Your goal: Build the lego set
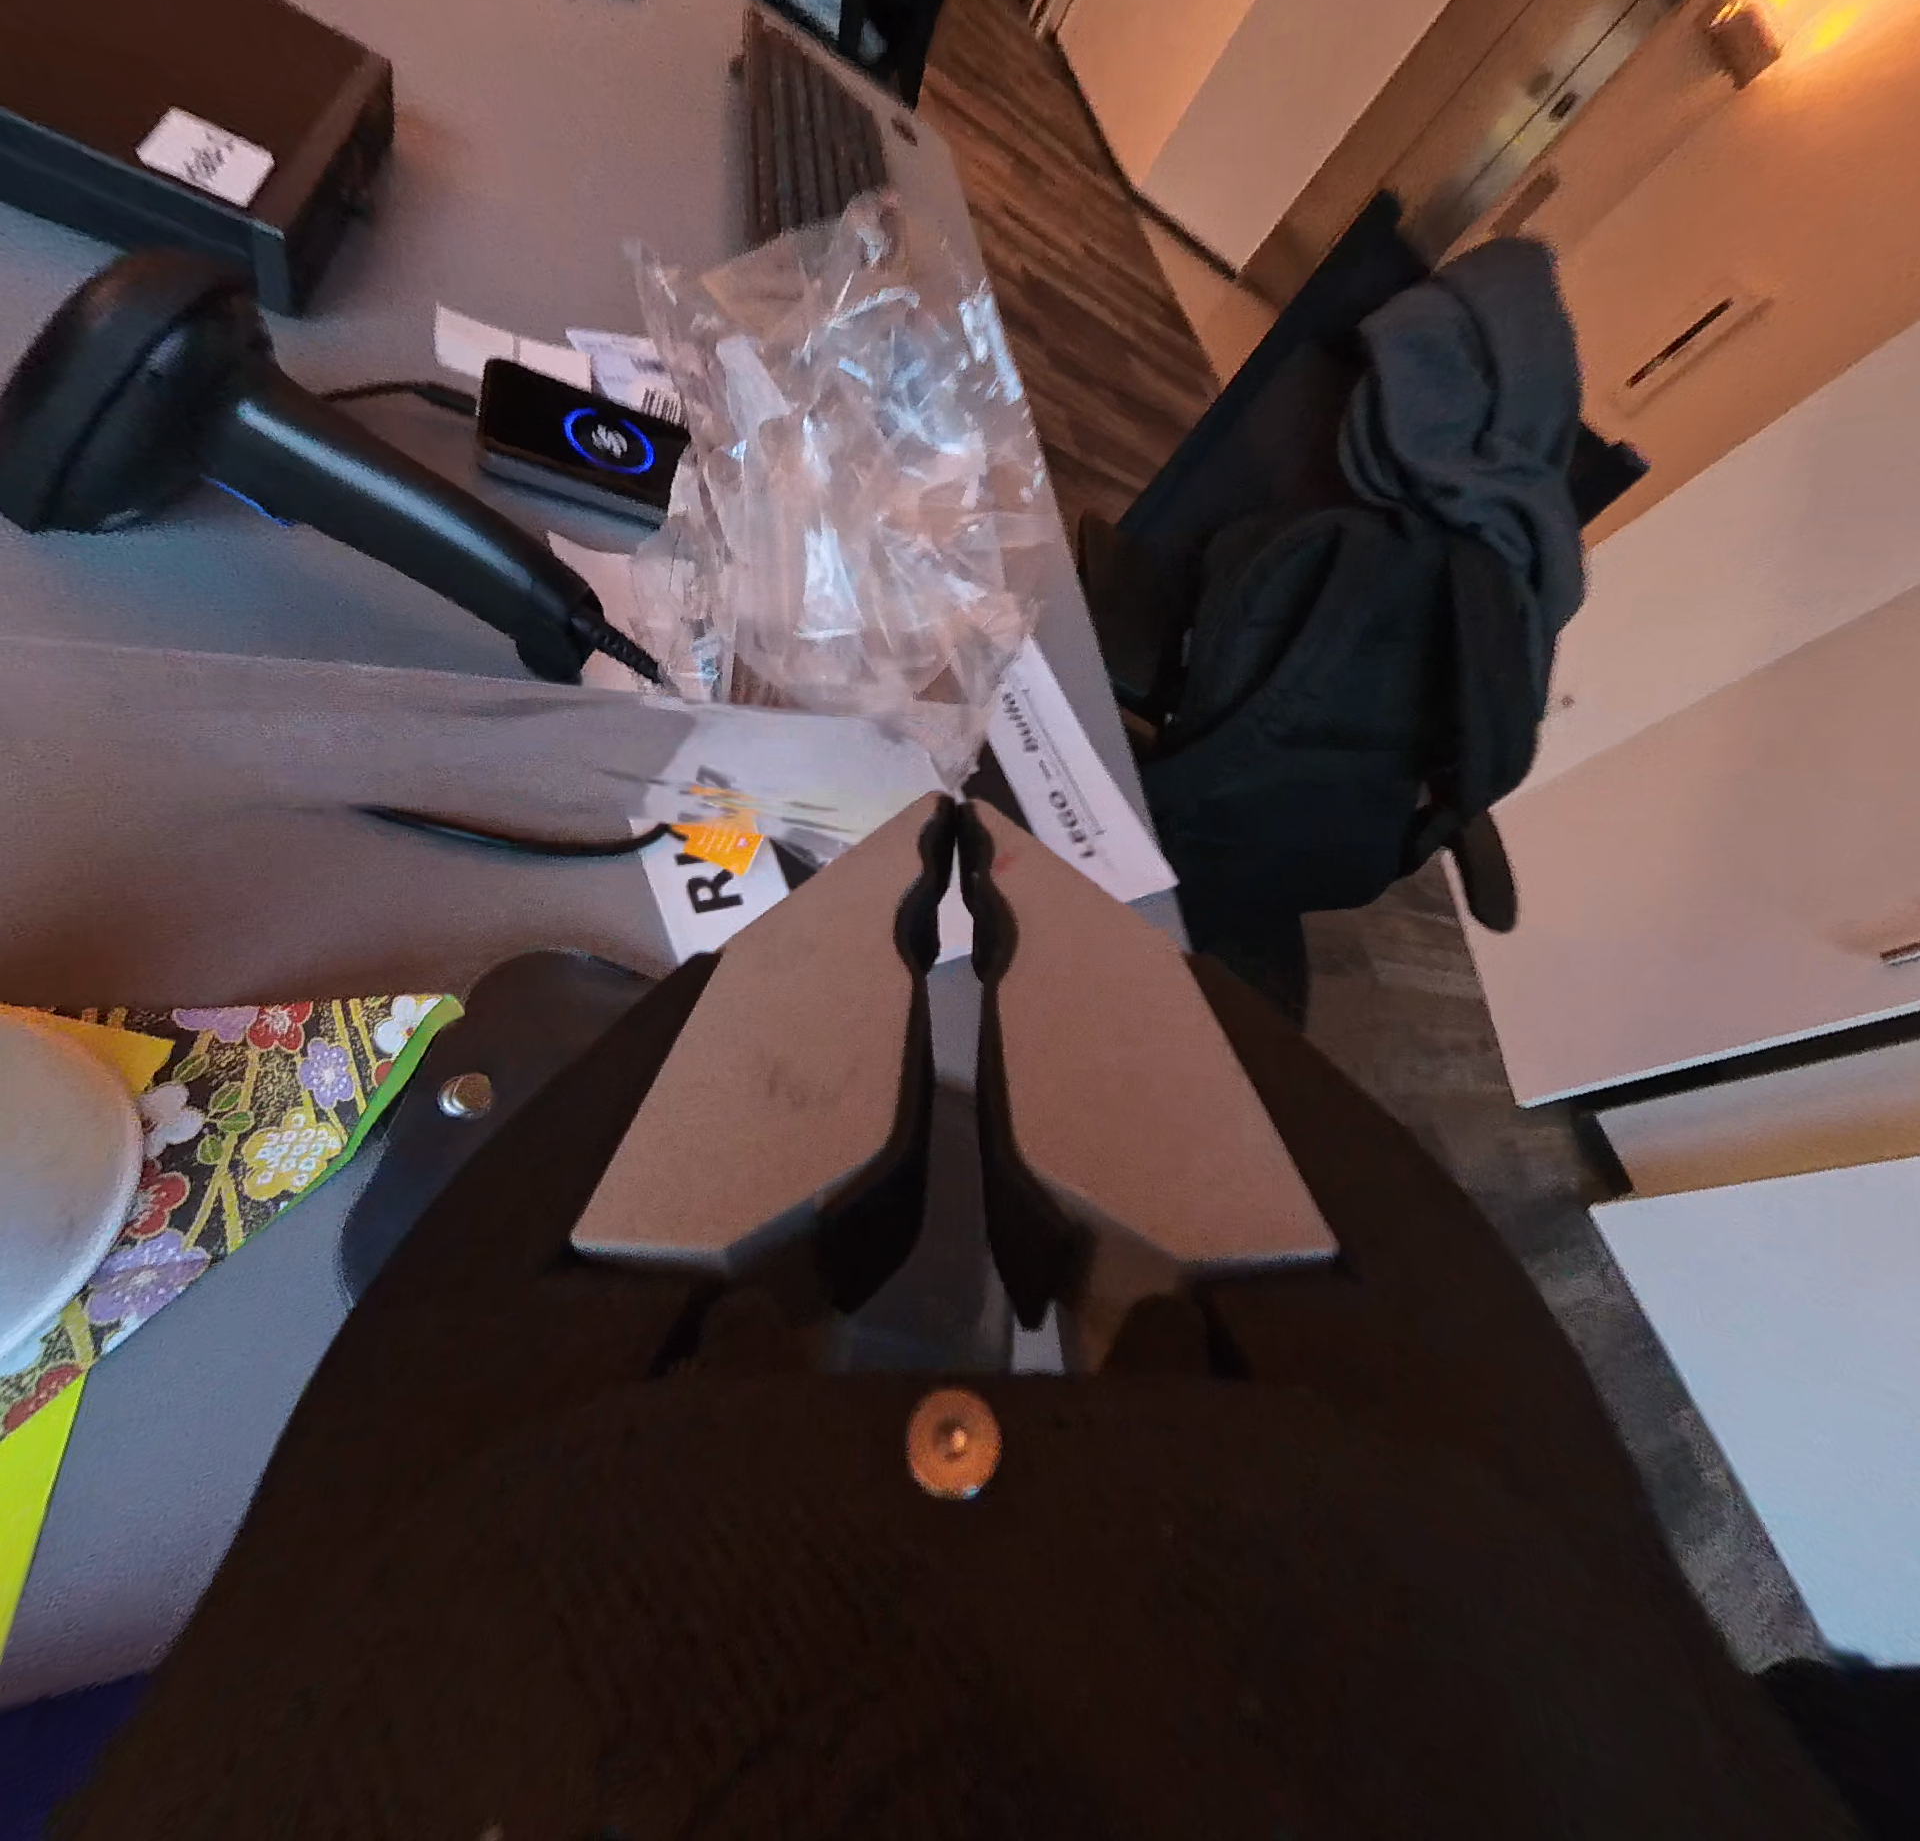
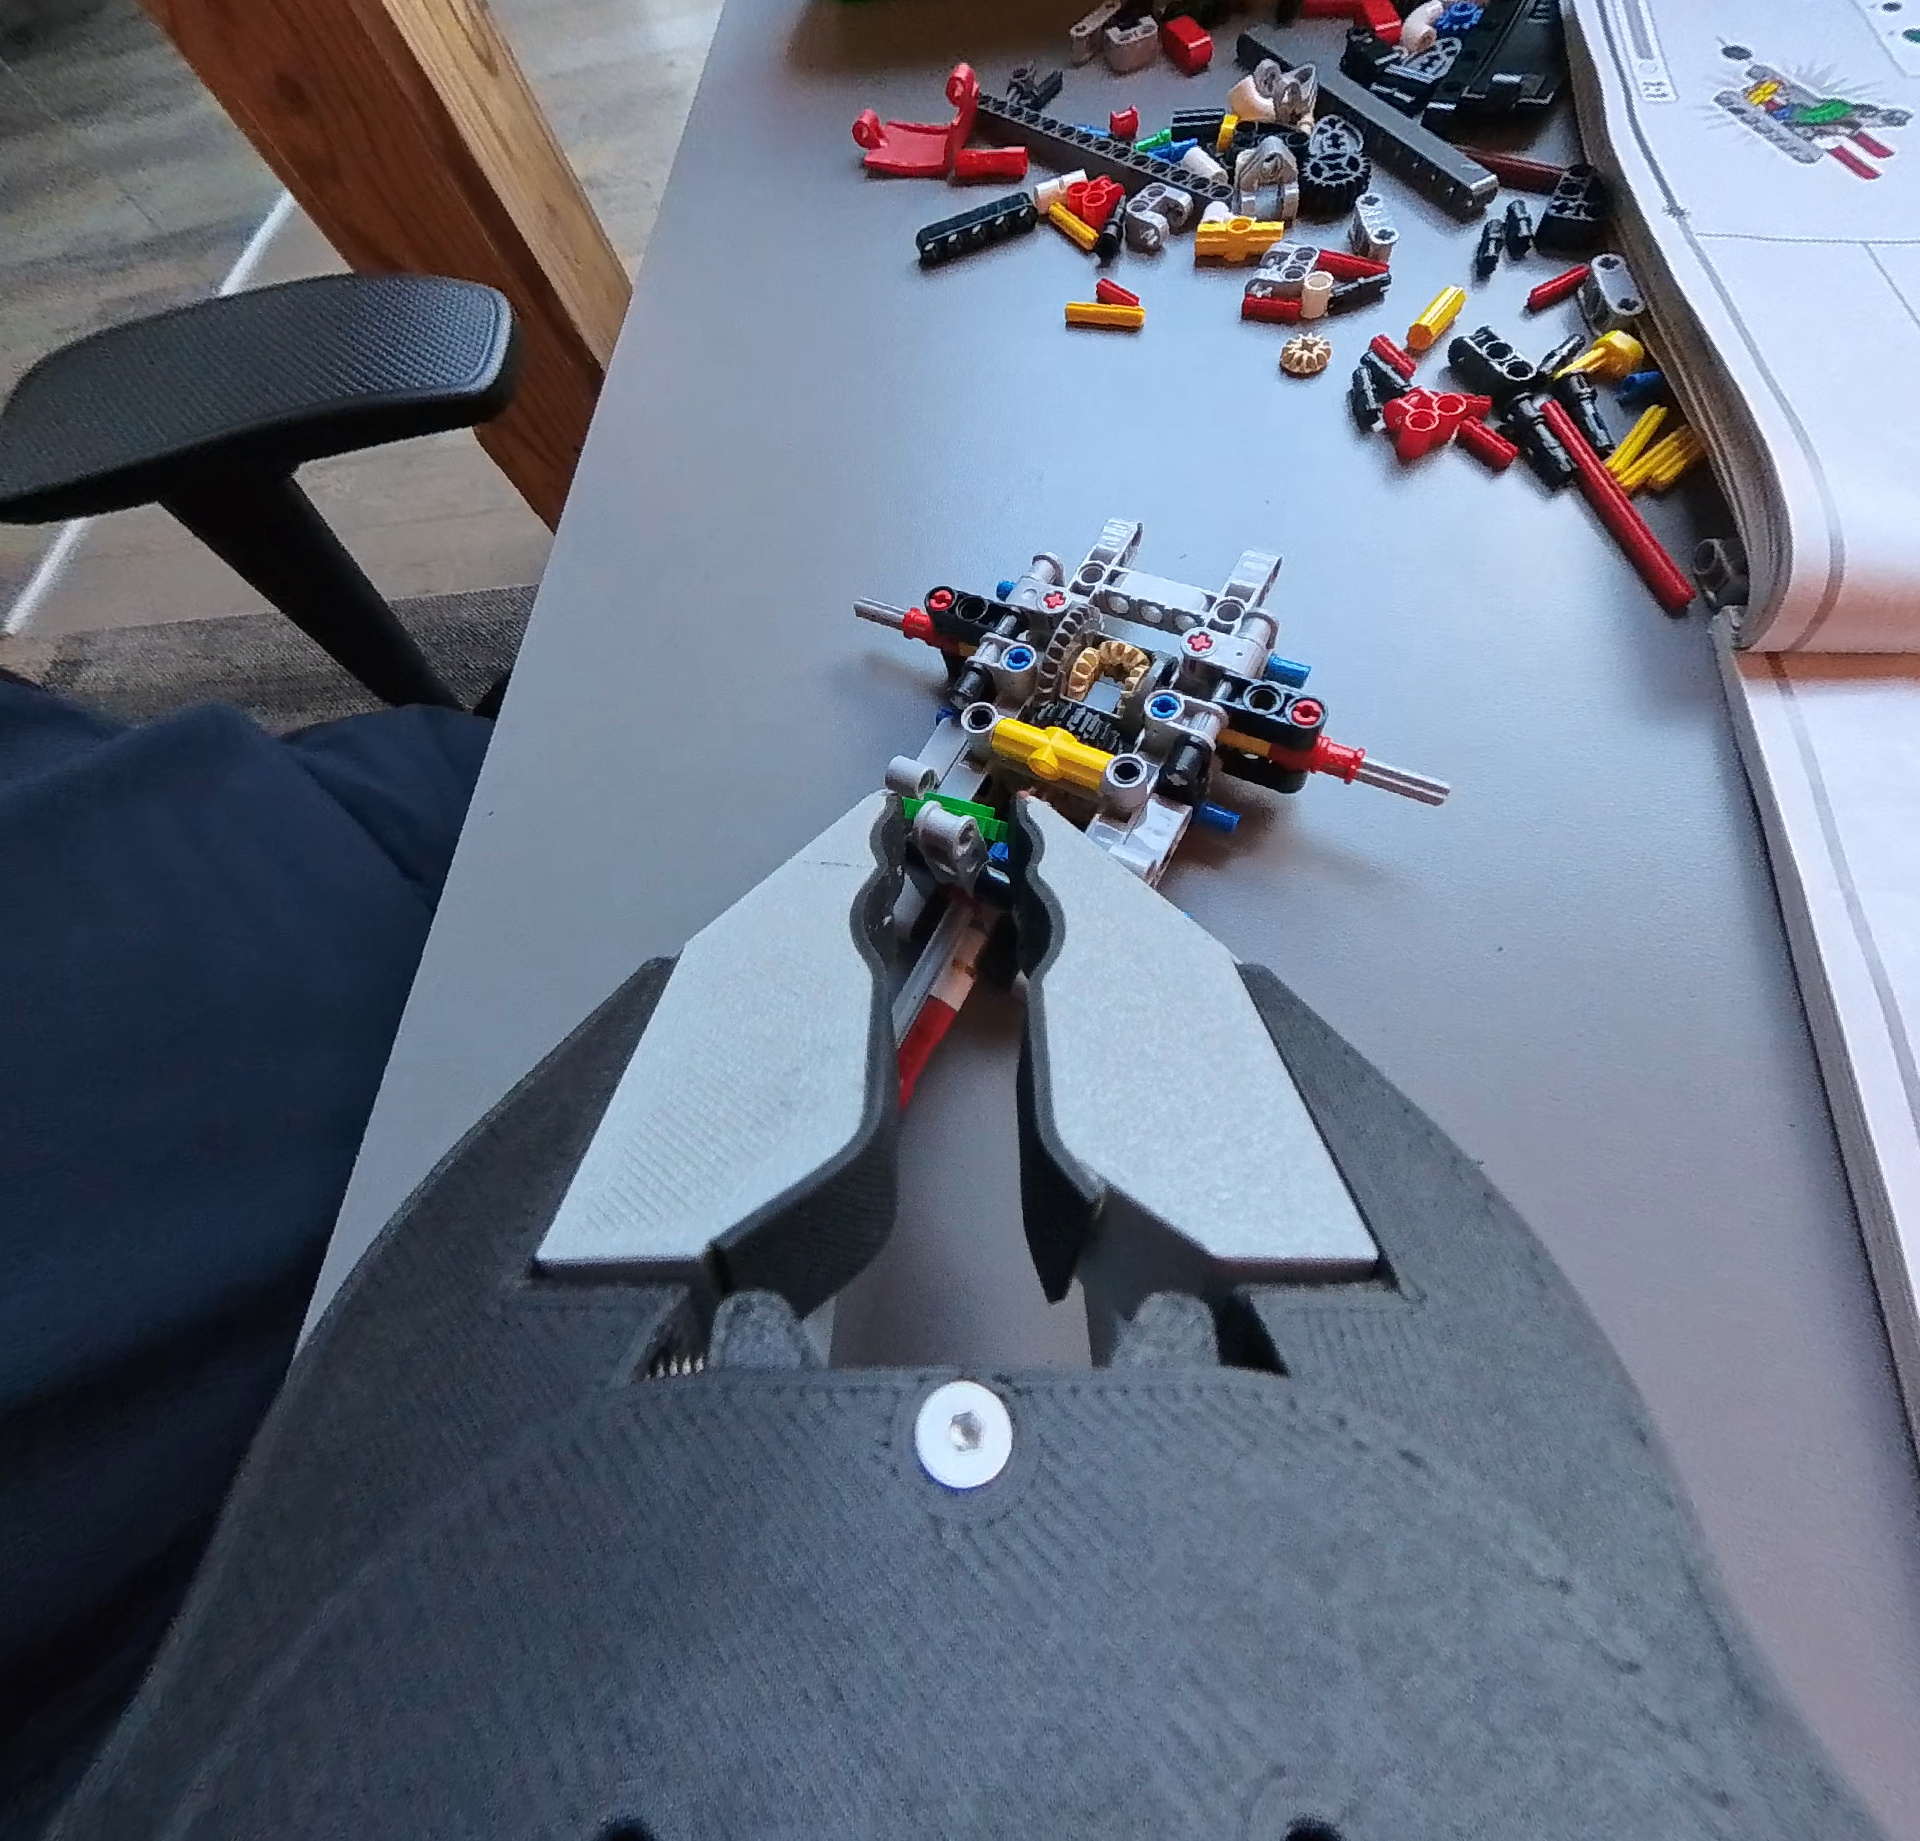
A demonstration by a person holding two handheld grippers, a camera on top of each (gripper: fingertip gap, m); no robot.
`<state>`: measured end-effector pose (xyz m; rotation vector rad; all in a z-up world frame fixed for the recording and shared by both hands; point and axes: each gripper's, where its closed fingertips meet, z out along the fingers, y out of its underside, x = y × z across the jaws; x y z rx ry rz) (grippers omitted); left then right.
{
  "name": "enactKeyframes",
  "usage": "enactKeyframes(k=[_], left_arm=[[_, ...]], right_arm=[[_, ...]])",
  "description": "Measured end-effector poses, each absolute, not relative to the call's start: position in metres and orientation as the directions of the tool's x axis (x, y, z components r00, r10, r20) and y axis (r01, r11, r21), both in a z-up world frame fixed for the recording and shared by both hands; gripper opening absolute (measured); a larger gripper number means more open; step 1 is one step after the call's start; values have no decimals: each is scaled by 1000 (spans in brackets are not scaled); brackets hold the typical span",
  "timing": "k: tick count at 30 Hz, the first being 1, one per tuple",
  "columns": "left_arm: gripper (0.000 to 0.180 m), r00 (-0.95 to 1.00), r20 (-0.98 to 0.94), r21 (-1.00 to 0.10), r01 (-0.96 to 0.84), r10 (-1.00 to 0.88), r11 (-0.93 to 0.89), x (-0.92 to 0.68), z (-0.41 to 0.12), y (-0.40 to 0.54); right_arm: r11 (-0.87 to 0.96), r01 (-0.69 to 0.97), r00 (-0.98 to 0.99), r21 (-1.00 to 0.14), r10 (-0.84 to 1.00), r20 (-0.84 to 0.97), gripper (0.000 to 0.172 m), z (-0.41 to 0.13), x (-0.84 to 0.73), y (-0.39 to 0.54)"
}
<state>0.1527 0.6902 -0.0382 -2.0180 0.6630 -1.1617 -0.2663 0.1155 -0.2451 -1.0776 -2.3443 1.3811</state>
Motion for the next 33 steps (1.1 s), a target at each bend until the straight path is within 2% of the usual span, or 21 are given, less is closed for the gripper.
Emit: enactKeyframes(k=[4, 10, 14, 20, 23, 28, 33], left_arm=[[0, 553, 433, -766, -191, -712, -614, 164, -66, 712], [0, 667, 326, -778, -213, -670, -591, 157, -70, 755], [0, 753, 325, -757, -156, -572, -635, 146, -75, 776], [0, 836, 278, -789, -81, -472, -609, 118, -70, 798], [16, 819, 314, -761, -87, -481, -644, 116, -70, 789], [27, 783, 267, -811, -133, -561, -570, 100, -13, 760], [36, 715, 171, -829, -267, -678, -491, 56, 53, 668]], right_arm=[[285, 484, -708, -827, 683, -179, 16, -245, -266, 116], [264, 497, -703, -827, 680, -206, 16, -245, -266, 116], [261, 499, -704, -826, 679, -211, 16, -245, -266, 116], [254, 505, -703, -825, 675, -223, 16, -244, -265, 116], [250, 510, -703, -823, 673, -231, 16, -244, -265, 116], [247, 513, -703, -822, 671, -236, 16, -244, -265, 116], [255, 506, -704, -824, 674, -224, 16, -244, -265, 116]])
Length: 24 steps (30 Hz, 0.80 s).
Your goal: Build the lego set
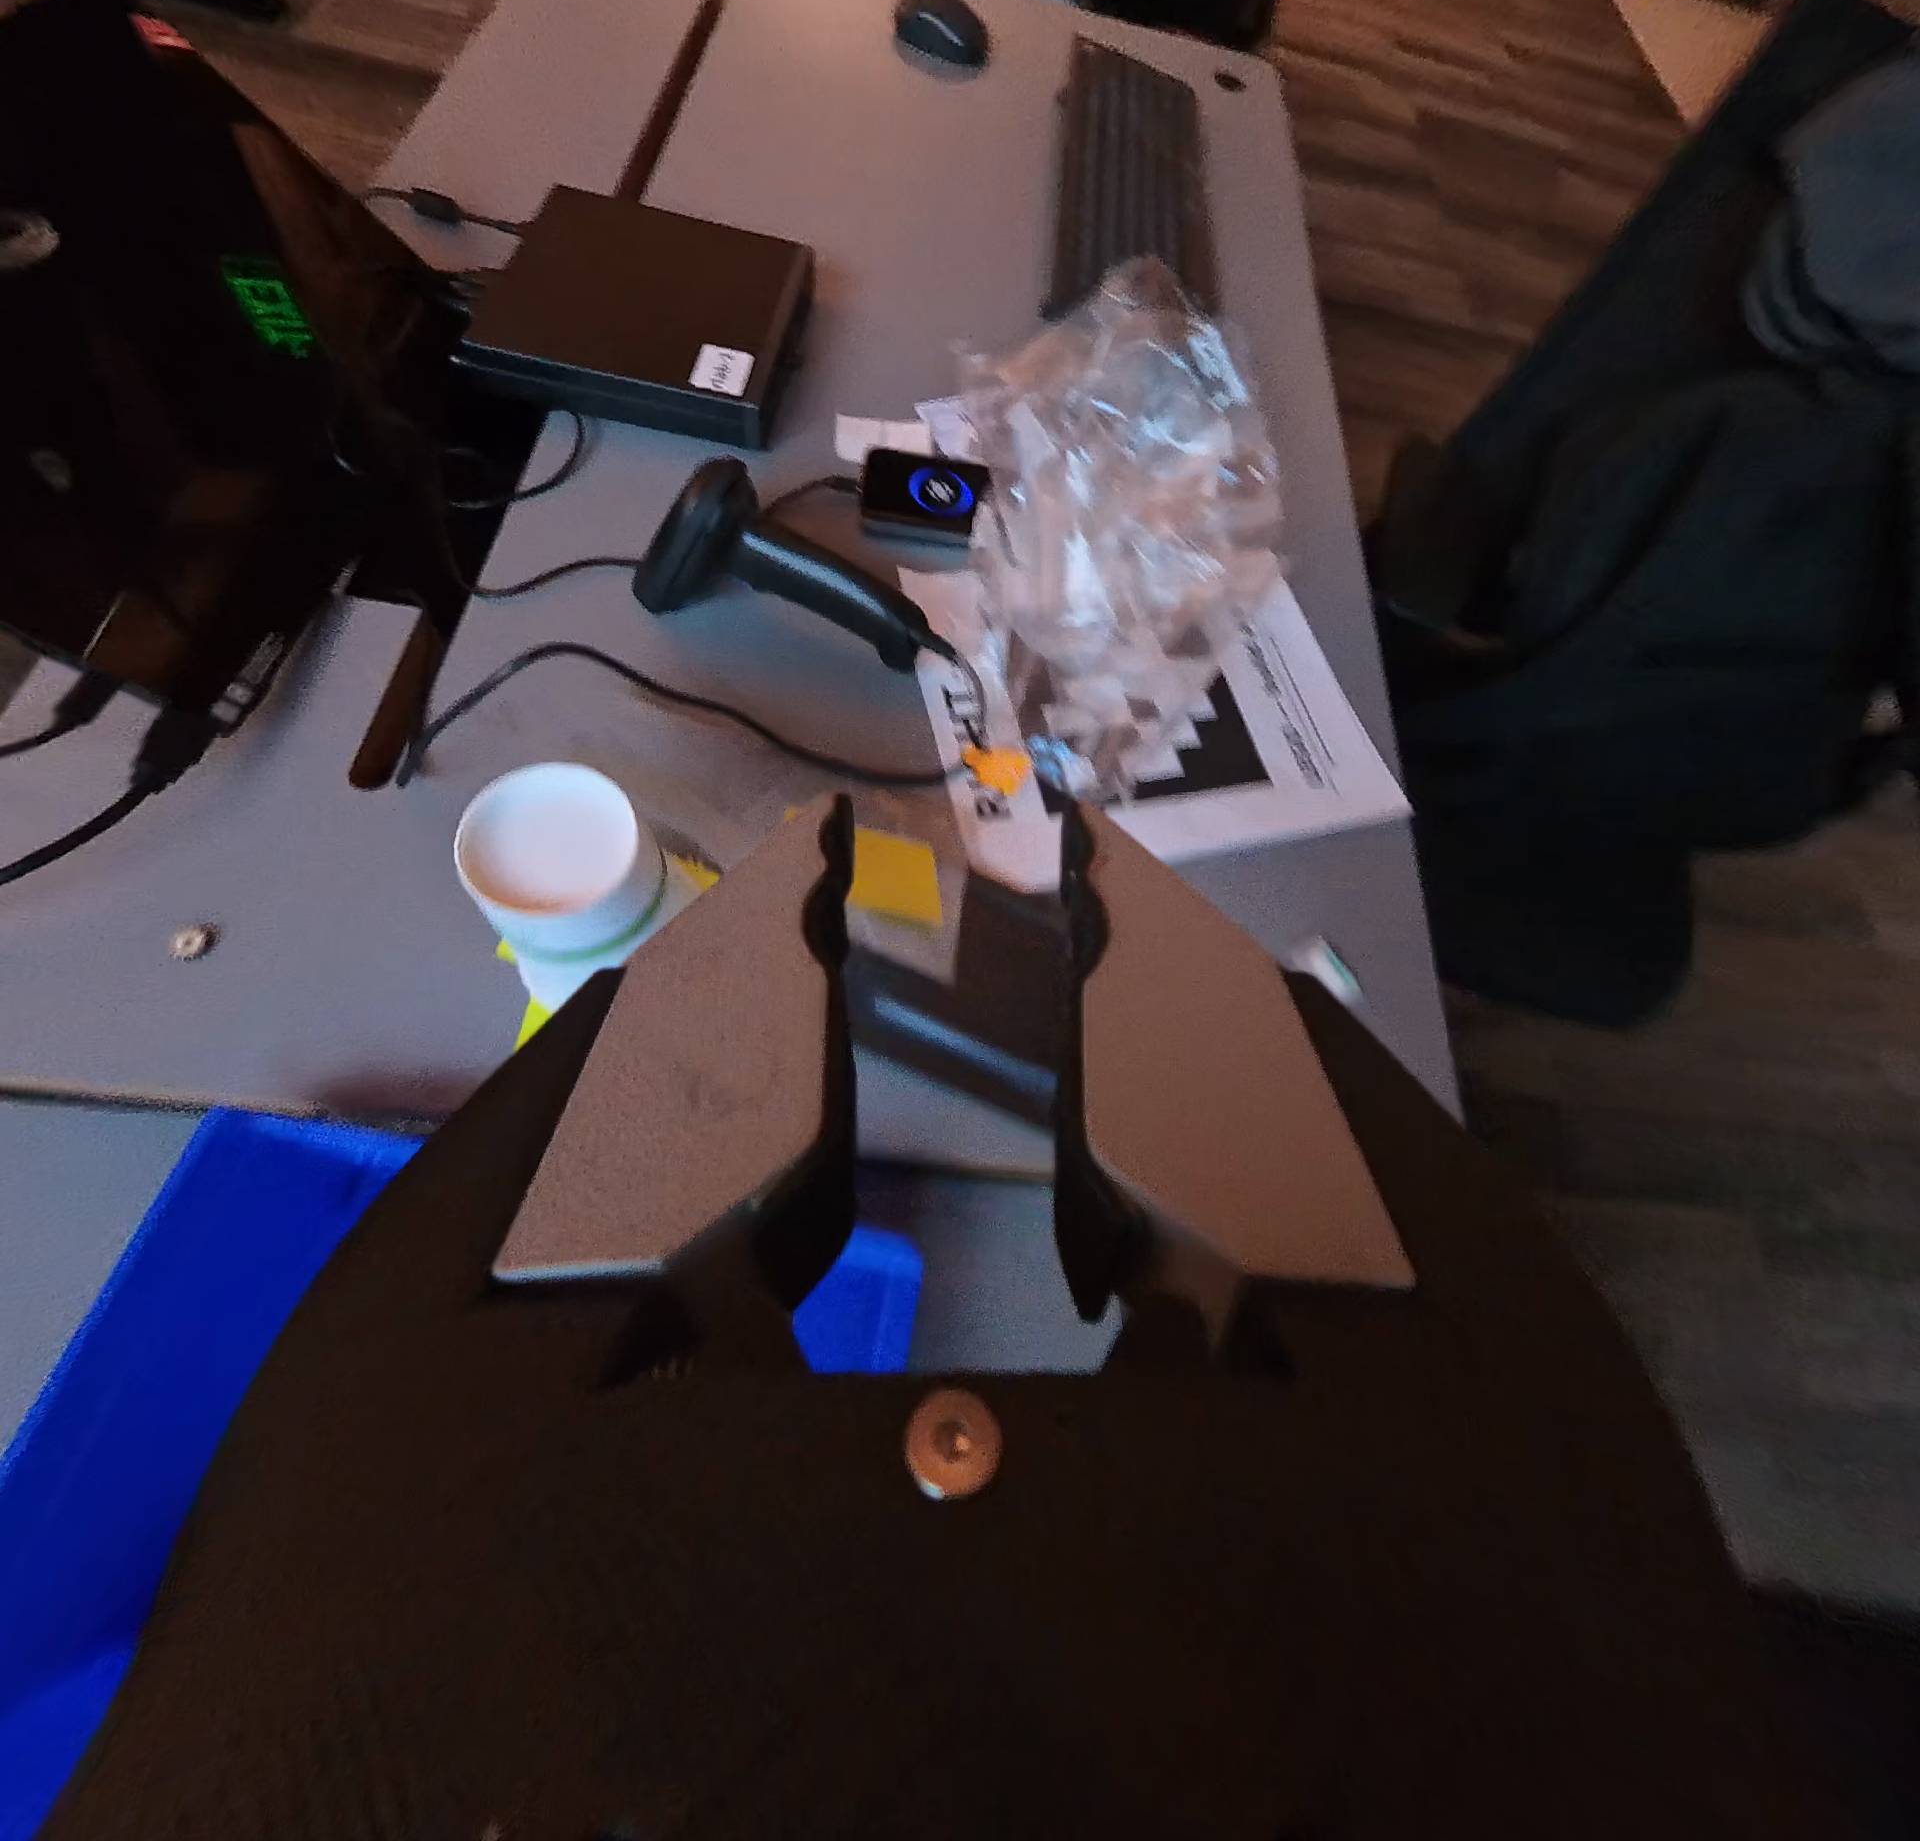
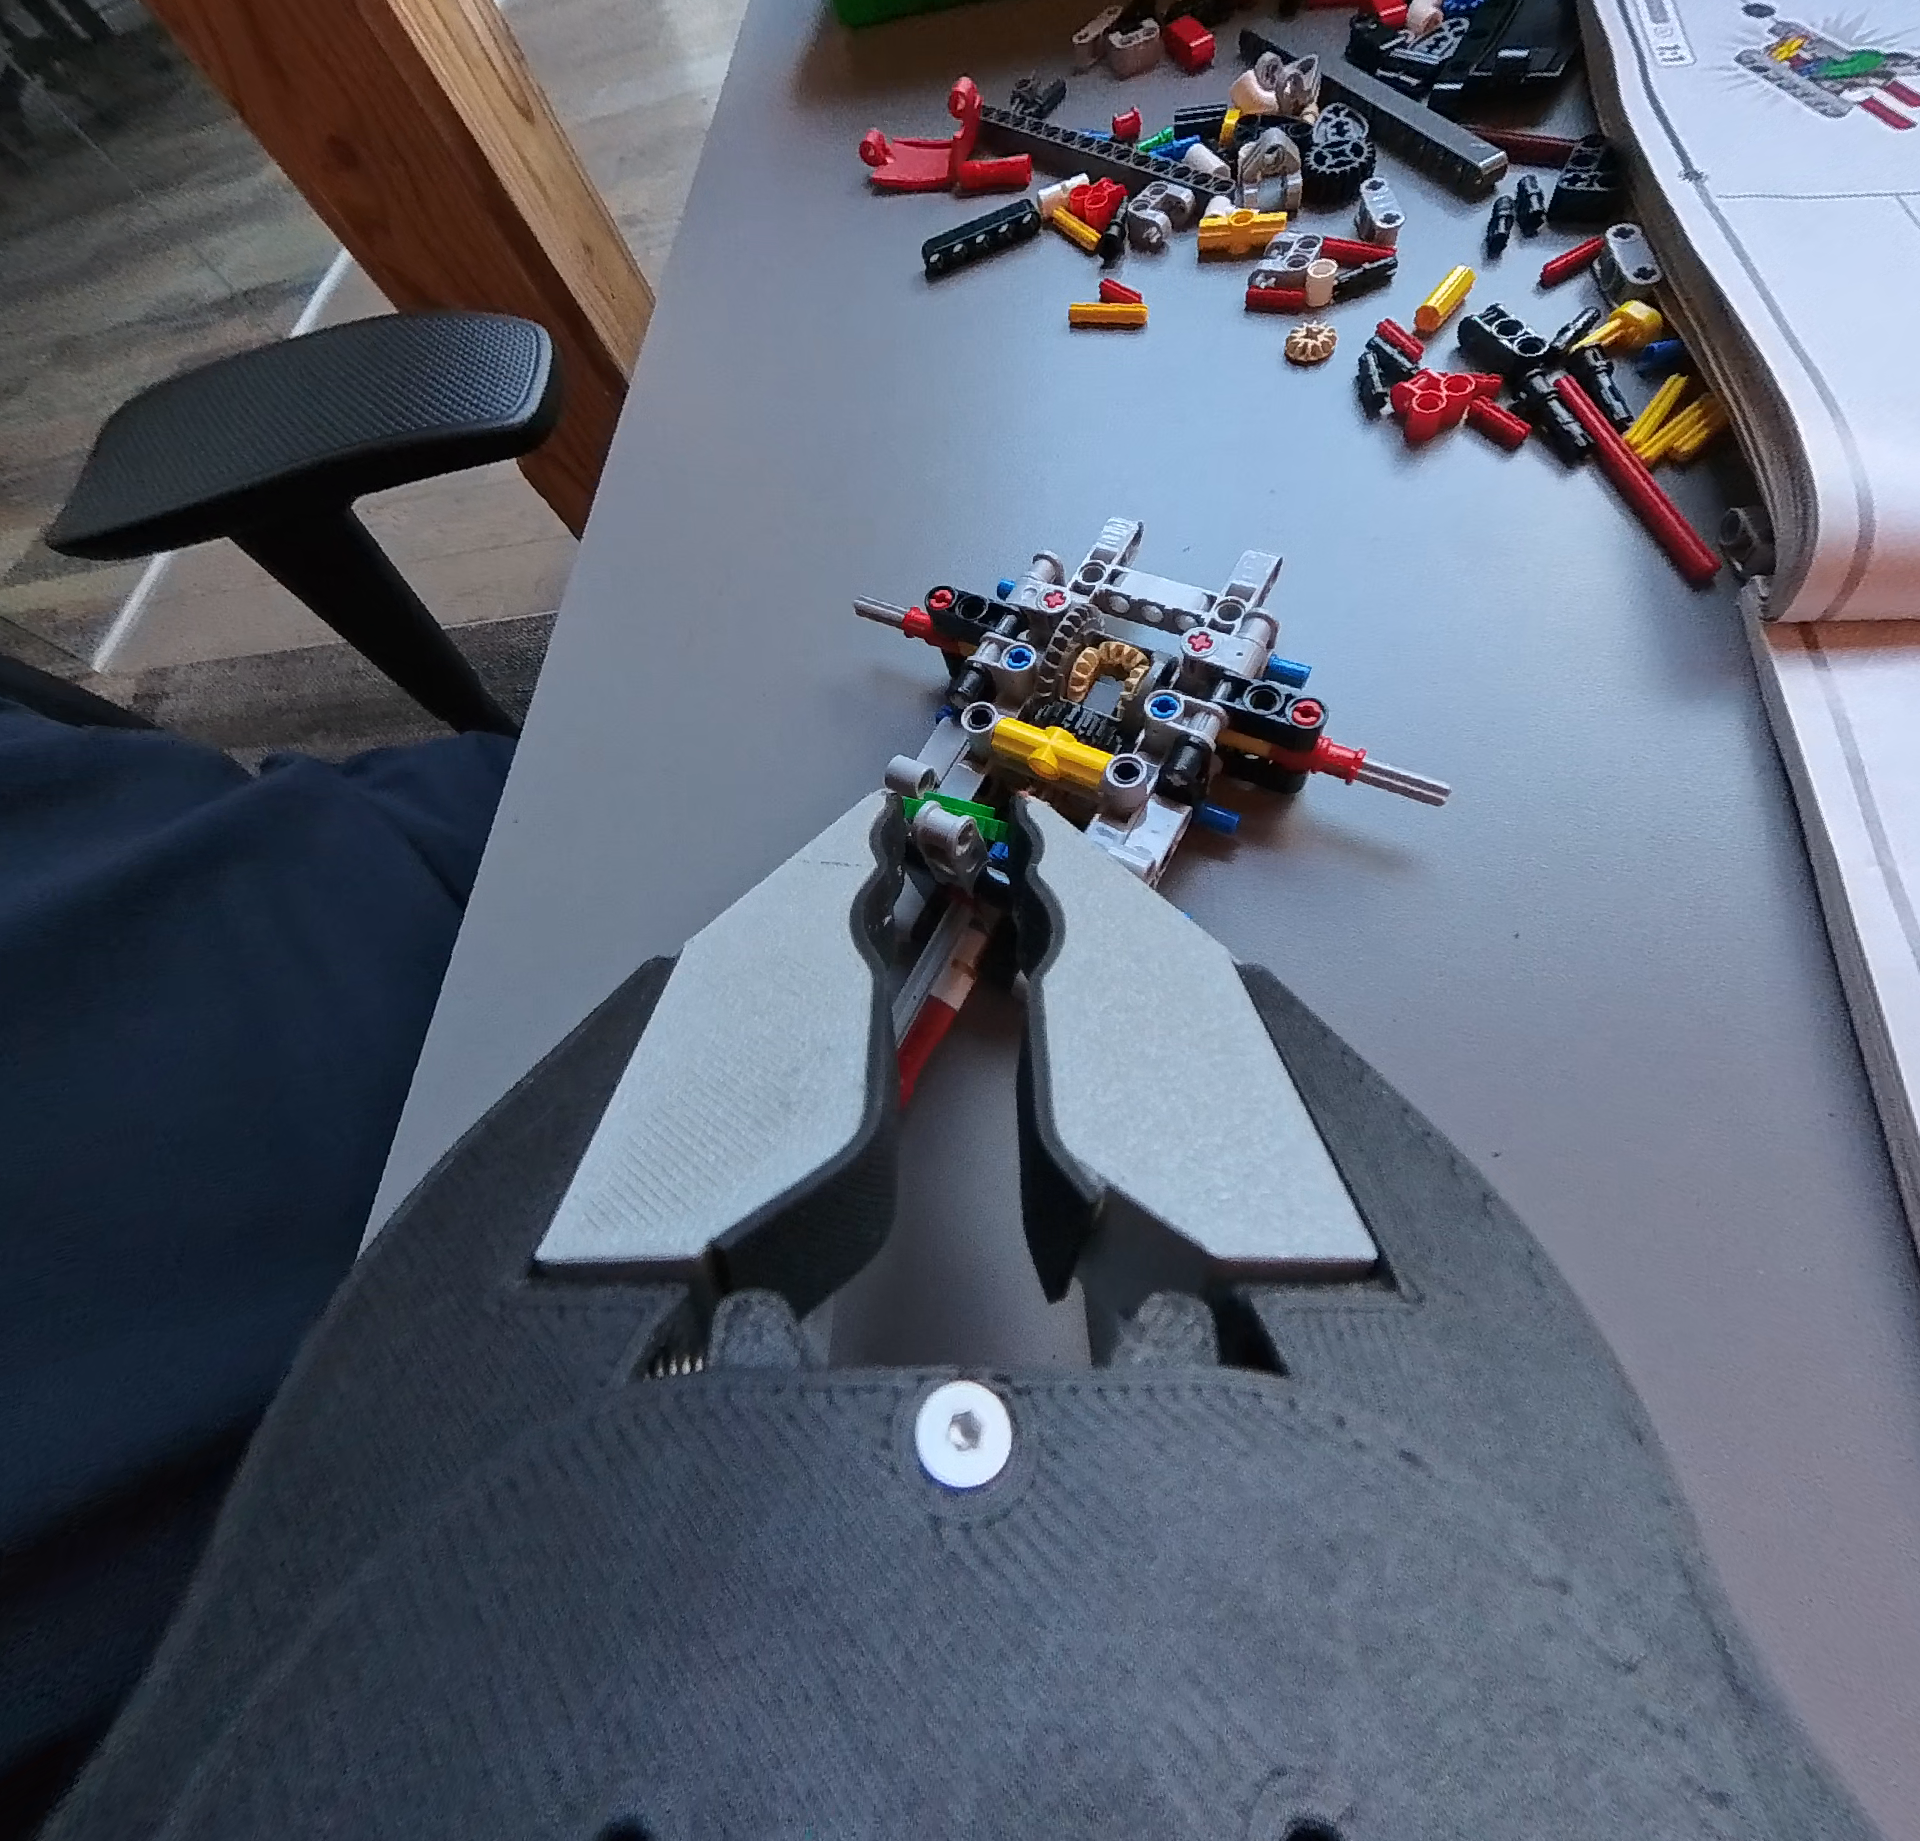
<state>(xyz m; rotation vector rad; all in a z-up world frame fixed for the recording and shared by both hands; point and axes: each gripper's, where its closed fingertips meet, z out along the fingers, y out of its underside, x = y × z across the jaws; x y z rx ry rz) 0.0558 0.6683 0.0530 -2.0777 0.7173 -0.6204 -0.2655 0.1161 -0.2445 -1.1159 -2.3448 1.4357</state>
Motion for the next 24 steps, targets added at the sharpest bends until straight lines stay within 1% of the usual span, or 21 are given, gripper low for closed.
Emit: enactKeyframes(k=[4, 6, 8, 11, 14, 19, 21, 24], left_arm=[[41, 676, 119, -826, -339, -727, -451, -13, 83, 557], [49, 679, 123, -821, -340, -723, -459, -54, 90, 497], [59, 691, 141, -810, -331, -709, -484, -98, 88, 434], [61, 769, 99, -823, -293, -631, -487, -172, 70, 347], [58, 856, 77, -833, -227, -511, -505, -242, 30, 262], [46, 900, 235, -841, -1, -367, -541, -299, -60, 154], [46, 893, 295, -810, 44, -341, -584, -305, -103, 128], [43, 907, 307, -744, 39, -290, -667, -314, -166, 100]], right_arm=[[265, 498, -708, -826, 674, -210, 16, -245, -265, 115], [267, 496, -708, -826, 676, -206, 16, -245, -265, 115], [269, 493, -708, -827, 677, -201, 16, -245, -265, 115], [274, 489, -708, -828, 680, -193, 16, -245, -265, 114], [288, 483, -708, -827, 684, -175, 16, -245, -266, 113], [315, 461, -715, -829, 686, -137, 16, -245, -266, 109], [311, 458, -716, -833, 684, -138, 16, -245, -266, 107], [307, 460, -715, -833, 685, -142, 16, -245, -267, 108]])
